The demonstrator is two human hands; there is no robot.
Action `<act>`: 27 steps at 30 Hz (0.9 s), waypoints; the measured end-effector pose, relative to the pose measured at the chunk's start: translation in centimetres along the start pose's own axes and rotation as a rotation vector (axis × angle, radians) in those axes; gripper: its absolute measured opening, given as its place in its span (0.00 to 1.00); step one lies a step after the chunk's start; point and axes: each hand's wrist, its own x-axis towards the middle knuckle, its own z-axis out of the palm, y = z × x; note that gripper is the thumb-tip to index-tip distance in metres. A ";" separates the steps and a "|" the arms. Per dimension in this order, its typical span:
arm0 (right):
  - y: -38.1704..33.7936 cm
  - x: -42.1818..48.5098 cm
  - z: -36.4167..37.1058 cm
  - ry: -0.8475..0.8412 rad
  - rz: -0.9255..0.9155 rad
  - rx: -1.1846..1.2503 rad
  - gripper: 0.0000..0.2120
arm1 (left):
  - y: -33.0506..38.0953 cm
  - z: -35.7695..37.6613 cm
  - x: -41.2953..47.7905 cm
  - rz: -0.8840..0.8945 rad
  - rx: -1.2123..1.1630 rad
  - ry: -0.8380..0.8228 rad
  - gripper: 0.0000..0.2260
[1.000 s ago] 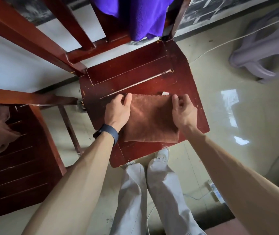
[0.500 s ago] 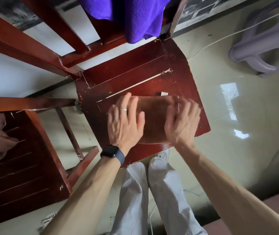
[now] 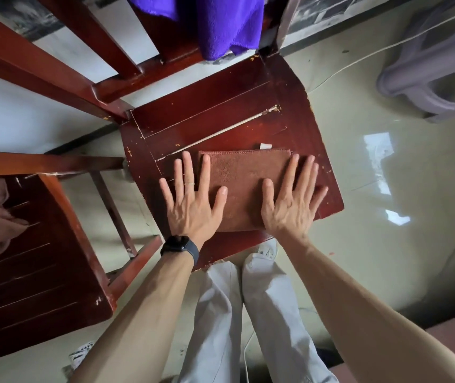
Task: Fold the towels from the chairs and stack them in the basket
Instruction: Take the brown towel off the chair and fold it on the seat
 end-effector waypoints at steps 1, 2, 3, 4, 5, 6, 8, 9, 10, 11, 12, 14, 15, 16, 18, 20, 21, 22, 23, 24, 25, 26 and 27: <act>0.4 -0.2 -0.6 0.014 0.074 0.023 0.33 | -0.3 -0.5 -0.2 0.002 -0.009 -0.004 0.32; 1.1 -0.4 -1.2 0.037 0.111 0.043 0.33 | -0.4 -1.2 -0.4 -0.013 -0.031 0.008 0.31; 1.7 -0.6 -2.0 0.065 0.104 0.072 0.32 | -0.3 -1.9 -0.6 -0.056 -0.074 0.036 0.31; 2.3 -0.7 -2.6 0.078 0.075 0.128 0.30 | -0.1 -2.6 -0.7 -0.123 -0.148 0.061 0.30; 2.6 -0.8 -3.4 0.055 0.057 0.221 0.26 | 0.2 -3.4 -0.6 -0.213 -0.264 0.062 0.29; 2.8 -0.8 -4.1 -0.006 0.073 0.340 0.22 | 0.6 -4.0 -0.4 -0.316 -0.398 0.037 0.28; 2.3 -0.3 -5.1 -0.178 0.171 0.519 0.18 | 1.2 -4.7 0.3 -0.467 -0.588 -0.016 0.25; 1.9 0.1 -5.5 -0.255 0.235 0.550 0.18 | 1.4 -5.0 0.8 -0.511 -0.635 -0.034 0.23; 1.6 0.6 -5.8 -0.307 0.299 0.567 0.20 | 1.6 -5.3 1.2 -0.549 -0.682 -0.056 0.21; 1.4 1.1 -6.0 -0.340 0.349 0.581 0.21 | 1.7 -5.6 1.6 -0.585 -0.730 -0.094 0.20; 1.3 1.6 -6.1 -0.372 0.390 0.594 0.22 | 1.8 -6.0 2.0 -0.620 -0.772 -0.133 0.19; 1.2 2.5 -6.5 -0.452 0.436 0.635 0.20 | 1.4 -6.4 2.7 -0.666 -0.825 -0.194 0.18; 1.2 2.9 -6.7 -0.499 0.434 0.663 0.18 | 1.2 -6.8 2.9 -0.672 -0.836 -0.224 0.19; 1.1 3.3 -7.0 -0.540 0.420 0.678 0.17 | 0.9 -7.0 3.1 -0.658 -0.841 -0.256 0.20; 1.2 3.7 -7.5 -0.571 0.361 0.665 0.14 | 0.3 -7.0 3.2 -0.592 -0.832 -0.331 0.19; 1.2 3.9 -7.9 -0.567 0.340 0.694 0.11 | 0.0 -6.9 2.8 -0.533 -0.830 -0.361 0.17; 1.4 3.8 -7.9 -0.570 0.346 0.729 0.12 | -0.2 -6.9 2.5 -0.515 -0.847 -0.358 0.16; 1.6 3.6 -8.0 -0.571 0.354 0.773 0.14 | -0.4 -6.7 2.2 -0.505 -0.877 -0.357 0.15; 1.9 3.4 -8.0 -0.573 0.370 0.821 0.17 | -0.4 -6.6 1.8 -0.492 -0.901 -0.356 0.15; 2.1 3.1 -8.0 -0.583 0.385 0.868 0.18 | -0.4 -6.7 1.4 -0.482 -0.916 -0.361 0.14; 2.3 2.8 -8.1 -0.606 0.384 0.913 0.17 | -0.3 -6.8 1.0 -0.471 -0.933 -0.357 0.14; 2.6 2.4 -8.4 -0.635 0.364 0.947 0.14 | -0.4 -6.7 0.6 -0.478 -0.957 -0.354 0.15; 2.8 2.1 -8.6 -0.656 0.335 0.966 0.13 | -0.4 -6.9 0.1 -0.492 -0.991 -0.346 0.16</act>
